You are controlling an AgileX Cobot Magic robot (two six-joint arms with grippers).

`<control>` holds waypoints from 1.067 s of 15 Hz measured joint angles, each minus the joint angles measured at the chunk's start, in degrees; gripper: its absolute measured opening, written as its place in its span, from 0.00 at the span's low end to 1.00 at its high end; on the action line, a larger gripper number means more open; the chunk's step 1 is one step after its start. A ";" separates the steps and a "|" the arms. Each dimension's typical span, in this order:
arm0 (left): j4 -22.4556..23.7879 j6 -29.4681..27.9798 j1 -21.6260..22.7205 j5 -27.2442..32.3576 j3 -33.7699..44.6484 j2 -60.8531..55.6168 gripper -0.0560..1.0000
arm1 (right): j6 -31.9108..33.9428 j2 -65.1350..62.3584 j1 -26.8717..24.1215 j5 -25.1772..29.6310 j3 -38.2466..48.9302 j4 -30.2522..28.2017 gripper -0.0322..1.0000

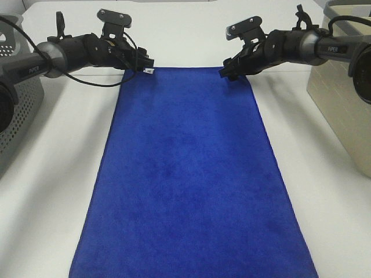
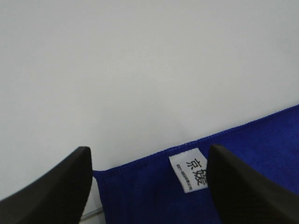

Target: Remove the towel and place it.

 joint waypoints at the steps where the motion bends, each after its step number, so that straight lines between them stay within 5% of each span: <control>1: 0.06 0.00 0.00 0.92 0.00 -0.29 0.67 | 0.00 -1.49 0.00 1.32 0.00 -0.52 0.79; 6: 1.83 -3.32 0.00 19.77 -0.11 -7.51 0.67 | 0.00 -10.43 0.00 18.16 -0.06 -0.52 0.79; 12: 13.75 -17.70 0.00 55.23 -0.29 -20.51 0.67 | 3.09 -23.20 0.00 48.87 -0.11 6.93 0.76; 16: 20.11 -22.46 0.00 61.48 -0.29 -29.56 0.69 | 16.04 -30.77 0.00 59.76 -2.18 3.90 0.76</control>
